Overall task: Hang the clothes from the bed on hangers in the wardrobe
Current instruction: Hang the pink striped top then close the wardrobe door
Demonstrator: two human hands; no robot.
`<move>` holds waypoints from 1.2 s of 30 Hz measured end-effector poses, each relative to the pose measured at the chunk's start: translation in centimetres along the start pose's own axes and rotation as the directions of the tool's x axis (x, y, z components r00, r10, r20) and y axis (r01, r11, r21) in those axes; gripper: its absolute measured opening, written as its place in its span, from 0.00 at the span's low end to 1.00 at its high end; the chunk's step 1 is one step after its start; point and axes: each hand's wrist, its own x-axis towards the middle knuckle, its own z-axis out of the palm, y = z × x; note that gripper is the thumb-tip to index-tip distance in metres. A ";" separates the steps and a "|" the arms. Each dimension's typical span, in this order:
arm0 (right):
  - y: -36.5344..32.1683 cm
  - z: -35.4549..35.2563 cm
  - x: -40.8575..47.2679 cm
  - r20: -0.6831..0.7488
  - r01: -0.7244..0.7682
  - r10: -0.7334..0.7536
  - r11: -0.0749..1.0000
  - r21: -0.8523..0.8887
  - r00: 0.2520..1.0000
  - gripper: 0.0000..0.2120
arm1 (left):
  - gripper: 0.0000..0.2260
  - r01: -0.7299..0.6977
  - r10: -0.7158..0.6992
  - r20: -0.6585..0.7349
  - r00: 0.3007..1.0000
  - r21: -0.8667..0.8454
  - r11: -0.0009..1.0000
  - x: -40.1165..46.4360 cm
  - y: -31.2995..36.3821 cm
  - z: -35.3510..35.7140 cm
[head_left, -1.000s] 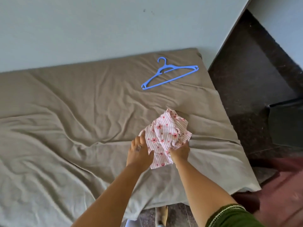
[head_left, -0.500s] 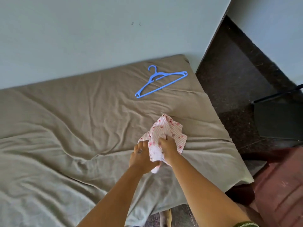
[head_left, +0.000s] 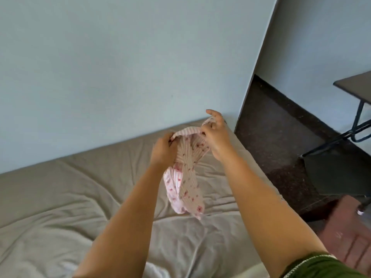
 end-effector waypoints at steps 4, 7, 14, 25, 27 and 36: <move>0.2 1.2 -1.2 0.004 0.029 -0.029 0.963 -0.270 1.000 0.34 | 0.07 -0.152 0.136 0.103 0.985 0.175 0.973 2.1 1.2 -3.5; 3.0 2.8 -2.5 0.107 0.277 -0.280 0.686 -0.673 0.954 0.48 | 0.07 -0.320 0.214 0.326 0.921 0.316 0.893 3.0 1.3 -5.4; -1.6 5.2 -2.7 0.558 0.411 0.157 0.523 -0.747 0.815 0.16 | 0.05 -0.337 0.059 0.590 0.806 0.373 0.865 5.4 1.4 -11.1; 2.9 2.7 -0.3 0.385 -0.479 0.518 0.855 -0.199 0.764 0.13 | 0.15 -0.113 0.065 0.156 0.986 0.323 0.940 8.6 -3.7 0.1; 4.3 0.8 0.8 0.319 -0.550 0.551 0.829 -0.103 0.771 0.09 | 0.18 -0.030 -0.026 0.190 0.981 0.285 0.958 8.5 -4.6 3.2; 14.2 -4.2 8.2 -0.073 -0.550 0.549 0.835 0.006 0.833 0.19 | 0.21 0.573 -0.574 0.272 0.772 0.092 0.814 10.1 -15.3 18.9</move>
